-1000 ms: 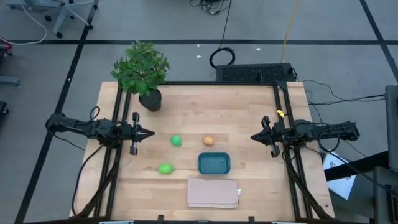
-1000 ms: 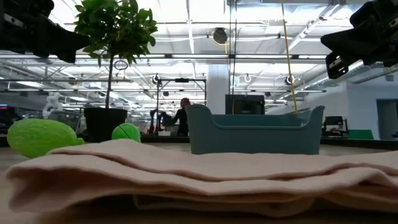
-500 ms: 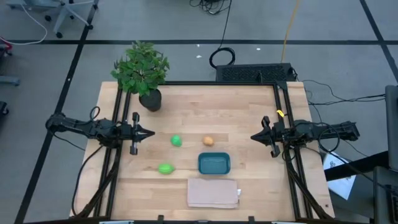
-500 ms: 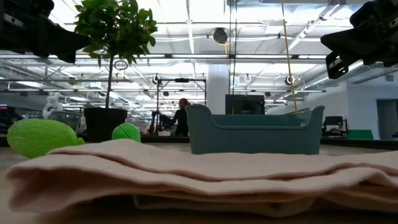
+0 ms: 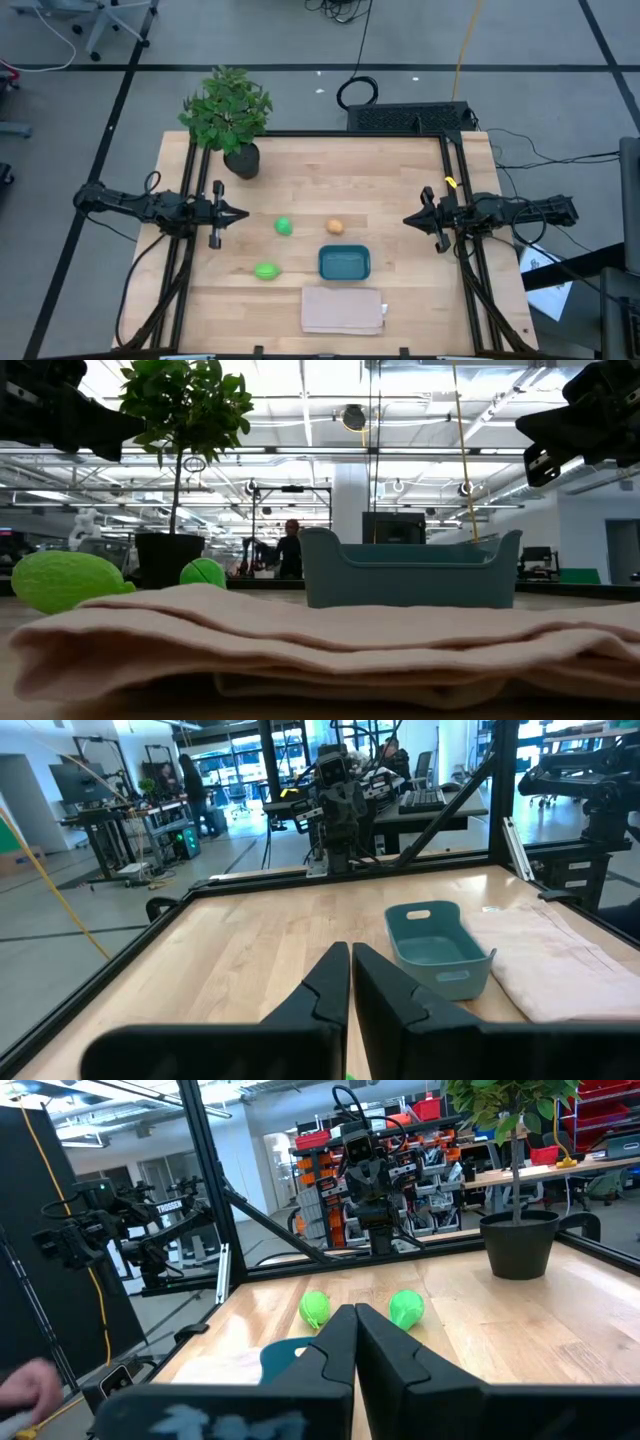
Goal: Pick and placing Produce into tupperware
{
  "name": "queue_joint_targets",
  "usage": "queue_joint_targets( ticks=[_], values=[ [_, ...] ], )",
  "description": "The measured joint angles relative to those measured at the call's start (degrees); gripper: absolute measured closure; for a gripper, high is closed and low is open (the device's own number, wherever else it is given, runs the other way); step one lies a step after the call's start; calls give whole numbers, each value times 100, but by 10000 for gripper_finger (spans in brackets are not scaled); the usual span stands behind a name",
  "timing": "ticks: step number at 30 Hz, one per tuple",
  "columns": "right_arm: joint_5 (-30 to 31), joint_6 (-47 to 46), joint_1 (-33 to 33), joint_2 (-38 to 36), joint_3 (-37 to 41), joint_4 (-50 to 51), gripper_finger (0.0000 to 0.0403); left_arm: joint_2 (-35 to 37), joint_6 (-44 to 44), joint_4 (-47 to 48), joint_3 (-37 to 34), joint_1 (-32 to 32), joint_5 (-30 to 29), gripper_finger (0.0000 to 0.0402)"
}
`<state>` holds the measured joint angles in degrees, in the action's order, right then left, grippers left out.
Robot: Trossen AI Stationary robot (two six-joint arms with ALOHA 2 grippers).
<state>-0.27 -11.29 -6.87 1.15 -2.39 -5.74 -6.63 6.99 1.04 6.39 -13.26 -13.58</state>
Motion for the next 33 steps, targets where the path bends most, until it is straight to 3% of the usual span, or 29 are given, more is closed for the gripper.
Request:
queue_joint_targets(
  ticks=[23,33],
  values=[
    [0,0,0,0,2,0,403,2,-8,-249,-2,-2,2,380],
    [0,0,0,0,2,2,403,-5,-889,-790,-2,0,4,380]
  ],
)
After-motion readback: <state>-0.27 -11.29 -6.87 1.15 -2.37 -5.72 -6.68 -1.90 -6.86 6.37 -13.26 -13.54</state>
